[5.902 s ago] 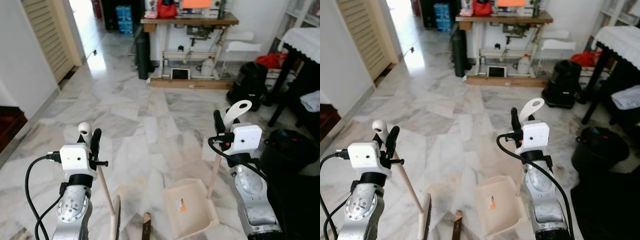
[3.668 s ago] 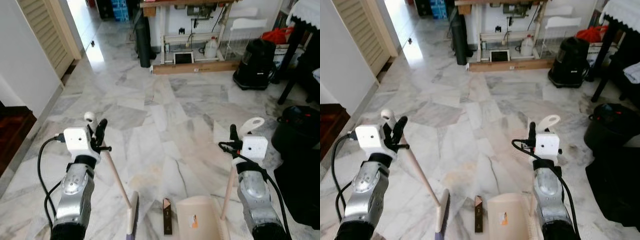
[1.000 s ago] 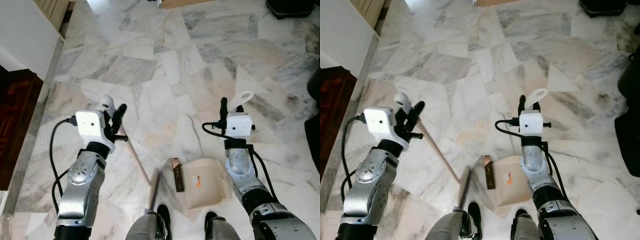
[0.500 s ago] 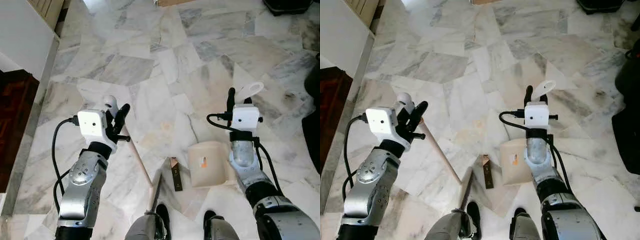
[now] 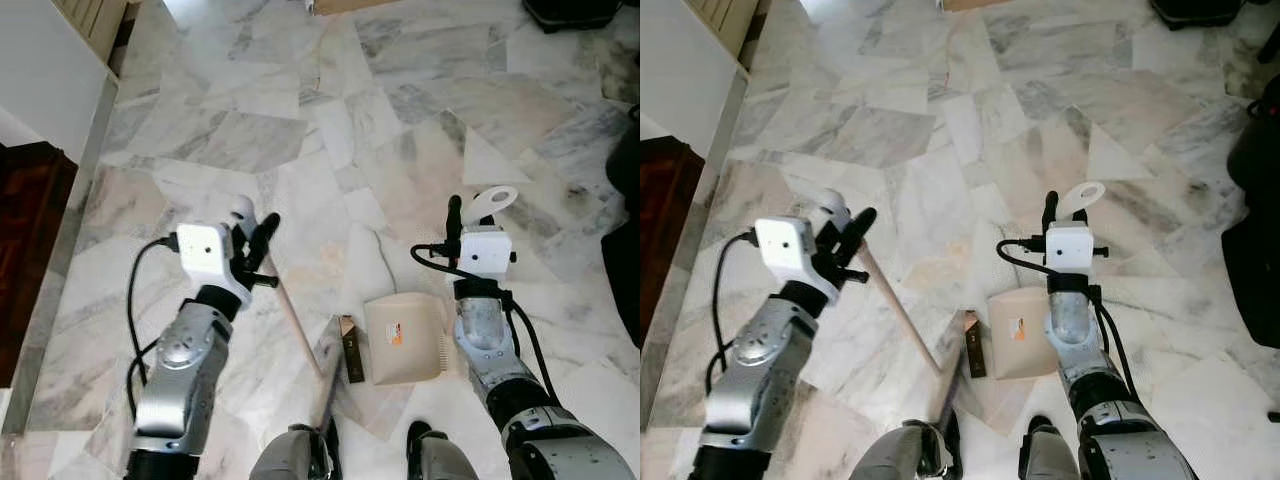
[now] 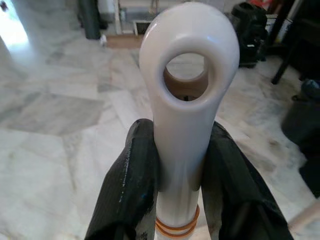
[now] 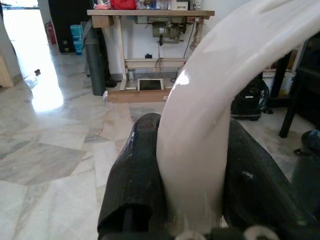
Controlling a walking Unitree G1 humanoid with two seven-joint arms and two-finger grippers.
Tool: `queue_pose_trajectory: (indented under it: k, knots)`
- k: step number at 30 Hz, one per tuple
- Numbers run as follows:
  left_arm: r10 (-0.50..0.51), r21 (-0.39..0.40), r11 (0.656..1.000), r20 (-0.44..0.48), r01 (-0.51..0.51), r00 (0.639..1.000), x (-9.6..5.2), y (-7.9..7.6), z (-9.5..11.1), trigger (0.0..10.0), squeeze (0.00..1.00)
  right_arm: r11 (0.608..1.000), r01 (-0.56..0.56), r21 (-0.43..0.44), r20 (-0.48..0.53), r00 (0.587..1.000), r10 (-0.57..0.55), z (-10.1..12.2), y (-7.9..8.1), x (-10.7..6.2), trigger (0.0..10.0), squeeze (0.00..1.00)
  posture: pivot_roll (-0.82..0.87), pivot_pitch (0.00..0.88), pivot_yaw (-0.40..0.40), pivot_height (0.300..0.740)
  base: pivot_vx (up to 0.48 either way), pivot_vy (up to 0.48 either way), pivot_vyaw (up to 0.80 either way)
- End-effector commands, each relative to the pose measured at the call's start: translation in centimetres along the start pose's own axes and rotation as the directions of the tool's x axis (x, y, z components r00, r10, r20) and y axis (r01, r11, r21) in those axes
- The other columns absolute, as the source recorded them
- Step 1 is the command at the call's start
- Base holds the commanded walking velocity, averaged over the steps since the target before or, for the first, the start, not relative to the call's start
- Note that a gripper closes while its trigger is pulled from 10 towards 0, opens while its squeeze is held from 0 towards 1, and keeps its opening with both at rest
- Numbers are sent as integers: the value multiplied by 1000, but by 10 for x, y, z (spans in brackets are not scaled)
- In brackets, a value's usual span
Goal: Sweep floor
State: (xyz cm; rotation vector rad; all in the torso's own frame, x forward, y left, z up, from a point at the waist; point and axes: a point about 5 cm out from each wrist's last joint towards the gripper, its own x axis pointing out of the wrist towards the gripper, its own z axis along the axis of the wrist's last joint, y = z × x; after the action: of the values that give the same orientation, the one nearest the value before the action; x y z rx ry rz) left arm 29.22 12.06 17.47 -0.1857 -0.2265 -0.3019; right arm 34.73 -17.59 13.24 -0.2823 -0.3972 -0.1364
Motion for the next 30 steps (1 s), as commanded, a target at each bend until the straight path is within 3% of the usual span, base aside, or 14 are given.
queue_pose_trajectory:
  k: [1,15,25,30]
  knots:
    - [10,-27,1000,-30,-11,1000,-4,0,-9,10000,0,999,-44,15,-116,992,46,-19,12,-20,10000,0,164,388,253,740,0,0,0]
    - [-50,-131,990,20,52,999,11,-27,-8,10000,0,992,-48,112,-139,988,64,-18,20,-18,10000,0,160,367,235,740,0,0,0]
    - [-25,-175,983,180,57,983,27,-26,29,10000,0,985,-28,170,-152,987,55,-14,20,-7,10000,0,166,305,205,740,0,0,0]
    - [-54,-163,982,219,91,974,28,-24,43,10000,0,981,-23,192,-163,985,55,-14,23,-7,10000,0,165,268,198,740,0,0,0]
